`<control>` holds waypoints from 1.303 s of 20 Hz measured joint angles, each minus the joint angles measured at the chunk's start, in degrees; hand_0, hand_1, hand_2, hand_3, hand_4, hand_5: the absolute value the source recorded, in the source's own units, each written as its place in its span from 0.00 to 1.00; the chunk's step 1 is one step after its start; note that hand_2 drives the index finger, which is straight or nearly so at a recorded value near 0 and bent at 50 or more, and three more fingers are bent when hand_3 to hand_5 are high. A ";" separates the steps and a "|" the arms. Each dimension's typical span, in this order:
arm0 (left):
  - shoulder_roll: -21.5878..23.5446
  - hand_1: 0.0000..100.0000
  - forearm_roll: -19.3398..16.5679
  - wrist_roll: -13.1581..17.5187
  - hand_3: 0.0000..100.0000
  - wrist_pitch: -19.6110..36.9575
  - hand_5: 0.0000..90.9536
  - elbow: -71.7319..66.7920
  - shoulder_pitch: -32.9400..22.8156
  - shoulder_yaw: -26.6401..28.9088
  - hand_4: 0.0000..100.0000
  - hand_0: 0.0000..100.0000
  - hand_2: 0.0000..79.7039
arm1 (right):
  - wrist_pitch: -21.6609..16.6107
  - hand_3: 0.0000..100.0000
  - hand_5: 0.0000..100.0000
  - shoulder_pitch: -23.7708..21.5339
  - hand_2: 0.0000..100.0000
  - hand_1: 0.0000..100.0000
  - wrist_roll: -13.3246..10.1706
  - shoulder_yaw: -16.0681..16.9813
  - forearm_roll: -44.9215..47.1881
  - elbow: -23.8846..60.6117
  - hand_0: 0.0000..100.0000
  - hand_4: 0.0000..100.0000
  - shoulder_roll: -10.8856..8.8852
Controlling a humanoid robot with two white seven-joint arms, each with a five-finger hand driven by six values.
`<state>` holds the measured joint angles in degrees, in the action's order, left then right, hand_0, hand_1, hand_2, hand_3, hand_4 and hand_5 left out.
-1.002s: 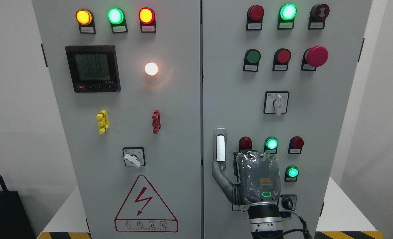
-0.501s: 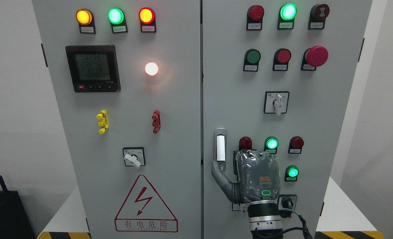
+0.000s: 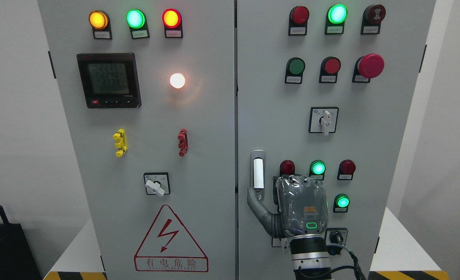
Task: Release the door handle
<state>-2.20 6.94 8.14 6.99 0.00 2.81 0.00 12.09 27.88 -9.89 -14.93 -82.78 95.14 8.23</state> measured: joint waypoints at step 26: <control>0.00 0.39 0.00 0.00 0.00 0.17 0.00 0.00 0.00 0.00 0.00 0.12 0.00 | 0.12 1.00 0.98 -0.10 0.96 0.13 -0.38 0.56 0.12 0.00 0.39 0.95 0.19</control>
<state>-2.20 6.94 8.14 7.15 0.00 2.81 0.00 12.21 27.78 -10.27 -14.37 -82.65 95.14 8.42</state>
